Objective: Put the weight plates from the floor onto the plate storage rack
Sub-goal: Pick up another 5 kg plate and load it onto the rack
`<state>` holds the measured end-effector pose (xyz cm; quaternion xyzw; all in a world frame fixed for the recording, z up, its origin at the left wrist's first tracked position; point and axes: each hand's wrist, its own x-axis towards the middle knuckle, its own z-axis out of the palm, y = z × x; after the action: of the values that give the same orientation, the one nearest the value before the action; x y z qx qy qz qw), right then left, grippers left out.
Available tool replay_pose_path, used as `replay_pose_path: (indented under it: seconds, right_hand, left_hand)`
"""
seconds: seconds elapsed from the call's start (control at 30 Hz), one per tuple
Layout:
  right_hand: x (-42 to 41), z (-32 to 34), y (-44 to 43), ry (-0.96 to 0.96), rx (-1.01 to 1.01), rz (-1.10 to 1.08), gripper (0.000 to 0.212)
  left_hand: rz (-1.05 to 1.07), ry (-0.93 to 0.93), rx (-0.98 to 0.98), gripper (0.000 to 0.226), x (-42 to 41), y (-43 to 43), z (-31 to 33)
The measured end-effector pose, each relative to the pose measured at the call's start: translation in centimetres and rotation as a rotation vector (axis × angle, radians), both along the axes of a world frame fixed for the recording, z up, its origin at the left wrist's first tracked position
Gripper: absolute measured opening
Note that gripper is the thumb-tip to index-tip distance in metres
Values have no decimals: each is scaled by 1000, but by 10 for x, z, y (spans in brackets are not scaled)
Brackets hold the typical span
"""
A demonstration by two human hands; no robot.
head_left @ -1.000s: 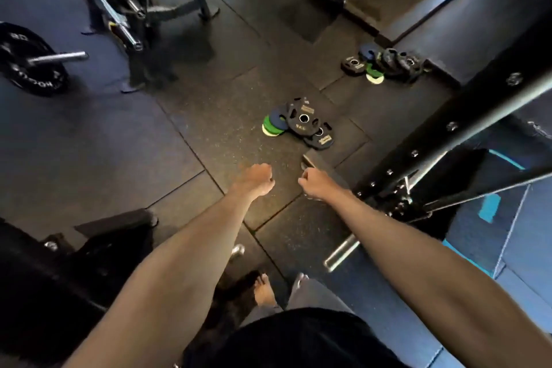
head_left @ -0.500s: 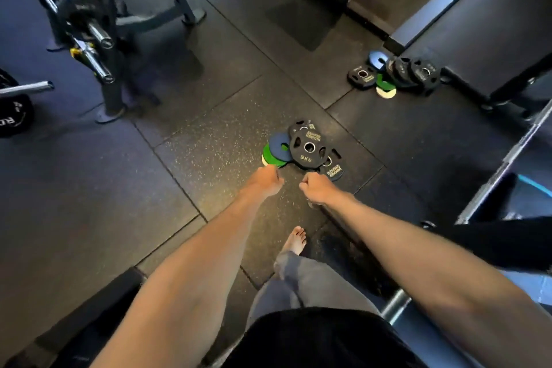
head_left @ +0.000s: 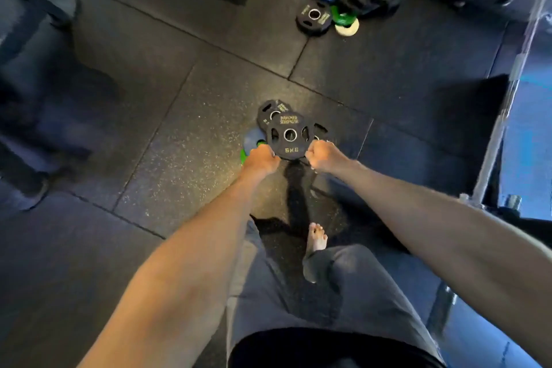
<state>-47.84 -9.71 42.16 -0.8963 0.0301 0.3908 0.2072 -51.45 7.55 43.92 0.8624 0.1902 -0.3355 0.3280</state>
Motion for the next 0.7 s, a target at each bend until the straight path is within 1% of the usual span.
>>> replay_pose_path:
  seconds: [0.07, 0.13, 0.23, 0.3, 0.37, 0.43, 0.53, 0.63, 0.7]
  right_hand:
    - [17, -27, 9, 47, 65, -114, 20]
    - [34, -54, 16, 50, 62, -228, 25]
    - [52, -117, 17, -2, 7, -291, 27]
    - [66, -166, 17, 23, -16, -321, 29]
    - [80, -220, 15, 5, -36, -360, 31]
    - [95, -274, 11, -14, -65, -399, 36]
    - [115, -350, 4, -50, -116, -461, 45]
    - [128, -413, -3, -98, -176, -437, 58]
    - [133, -447, -6, -98, -220, -416, 63]
  left_hand:
    - [-36, 40, 4, 22, 28, 11, -32]
    - [-23, 67, -2, 24, 54, 19, -74]
    - [4, 131, 21, 19, 88, 28, -154]
    - [-13, 161, 36, 30, 108, 32, -216]
    - [15, 164, 47, 47, 125, 31, -262]
    - [19, 173, 66, 58, 137, 29, -304]
    - [56, 209, 72, 67, 150, 24, -368]
    - [89, 250, 52, 80, 158, 23, -430]
    - [116, 241, 54, 81, 161, 19, -457]
